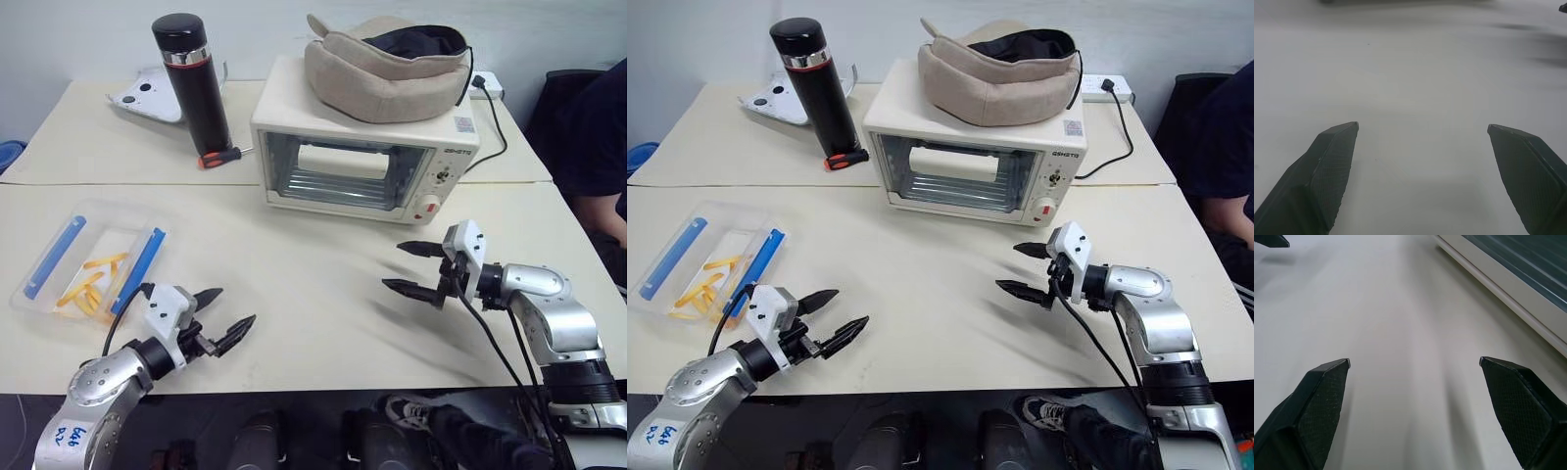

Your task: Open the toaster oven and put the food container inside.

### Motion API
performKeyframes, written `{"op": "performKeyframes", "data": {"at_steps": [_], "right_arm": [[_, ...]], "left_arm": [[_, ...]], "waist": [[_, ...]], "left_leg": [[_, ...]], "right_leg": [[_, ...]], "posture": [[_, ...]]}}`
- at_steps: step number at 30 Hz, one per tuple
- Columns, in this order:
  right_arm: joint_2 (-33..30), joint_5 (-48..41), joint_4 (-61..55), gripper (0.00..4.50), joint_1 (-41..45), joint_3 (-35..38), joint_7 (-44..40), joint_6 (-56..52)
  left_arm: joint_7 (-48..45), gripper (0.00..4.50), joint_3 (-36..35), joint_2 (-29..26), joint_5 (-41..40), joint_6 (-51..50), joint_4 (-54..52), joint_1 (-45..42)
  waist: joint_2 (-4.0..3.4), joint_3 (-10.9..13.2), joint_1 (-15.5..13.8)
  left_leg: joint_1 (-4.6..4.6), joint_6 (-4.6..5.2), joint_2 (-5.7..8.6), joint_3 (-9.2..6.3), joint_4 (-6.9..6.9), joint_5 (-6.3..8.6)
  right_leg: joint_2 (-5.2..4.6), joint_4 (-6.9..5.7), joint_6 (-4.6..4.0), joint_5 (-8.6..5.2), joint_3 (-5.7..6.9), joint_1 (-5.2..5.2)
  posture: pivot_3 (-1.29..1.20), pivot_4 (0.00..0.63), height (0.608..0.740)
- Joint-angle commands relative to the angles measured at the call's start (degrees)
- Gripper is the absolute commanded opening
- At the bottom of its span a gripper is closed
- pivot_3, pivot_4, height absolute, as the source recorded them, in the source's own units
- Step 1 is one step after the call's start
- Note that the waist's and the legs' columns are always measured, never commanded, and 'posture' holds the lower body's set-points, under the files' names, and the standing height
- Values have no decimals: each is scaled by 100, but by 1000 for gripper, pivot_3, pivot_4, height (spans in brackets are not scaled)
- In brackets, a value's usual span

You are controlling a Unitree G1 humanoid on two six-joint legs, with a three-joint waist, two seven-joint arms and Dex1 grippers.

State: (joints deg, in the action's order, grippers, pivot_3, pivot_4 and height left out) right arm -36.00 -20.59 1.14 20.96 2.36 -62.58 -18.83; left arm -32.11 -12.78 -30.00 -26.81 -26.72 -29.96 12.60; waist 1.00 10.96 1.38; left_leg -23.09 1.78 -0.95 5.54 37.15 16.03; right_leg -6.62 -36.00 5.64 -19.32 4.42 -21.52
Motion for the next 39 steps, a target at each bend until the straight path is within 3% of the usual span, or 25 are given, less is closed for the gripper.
{"op": "performKeyframes", "data": {"at_steps": [1, 12, 17, 24, 30, 39], "right_arm": [[-96, -131, -288, 4443, -43, 84, 22, -45], [-84, -403, -621, 4443, -31, 110, 101, -532], [318, -972, -667, 4443, 509, 348, 521, -1097], [697, -1203, -223, 4443, 1404, 444, 916, -1252], [962, -1174, 409, 4443, 2017, 453, 1104, -1065], [1054, -1450, 83, 4443, 2111, 367, 825, -1169]], "left_arm": [[5, 4500, -33, 3, -52, 34, -106, -44], [337, 4500, -321, 100, -522, -634, -166, -311], [188, 4500, -472, -164, -1159, -1023, -675, -554], [652, 4500, -970, -538, -2166, -1559, -1028, -1743], [761, 4500, -1196, -1166, -2590, -1780, -1069, -2422], [889, 4500, -1165, -1364, -2680, -1773, -738, -2816]], "waist": [[0, 0, 3], [0, 0, 2], [0, 0, 10], [0, 0, 9], [1, 0, 14], [0, 0, 18]], "left_leg": [[0, 0, 0, 0, 0, 0], [0, 0, 0, -1, 0, 0], [-1, 0, 0, -2, 2, -1], [-2, -2, 2, -4, 6, -2], [-7, 0, 3, -1, 4, -3], [-7, 0, 3, 0, 4, -5]], "right_leg": [[0, 0, 0, 0, 0, 0], [0, -1, 0, 0, 0, 0], [1, -3, 0, 0, 0, 0], [1, -8, 0, 0, 2, -1], [7, -23, 1, 0, 3, -1], [10, -25, 1, 0, 1, -3]], "posture": [[0, 150, 740], [0, 150, 740], [0, 150, 740], [0, 150, 740], [0, 150, 740], [0, 150, 740]]}}
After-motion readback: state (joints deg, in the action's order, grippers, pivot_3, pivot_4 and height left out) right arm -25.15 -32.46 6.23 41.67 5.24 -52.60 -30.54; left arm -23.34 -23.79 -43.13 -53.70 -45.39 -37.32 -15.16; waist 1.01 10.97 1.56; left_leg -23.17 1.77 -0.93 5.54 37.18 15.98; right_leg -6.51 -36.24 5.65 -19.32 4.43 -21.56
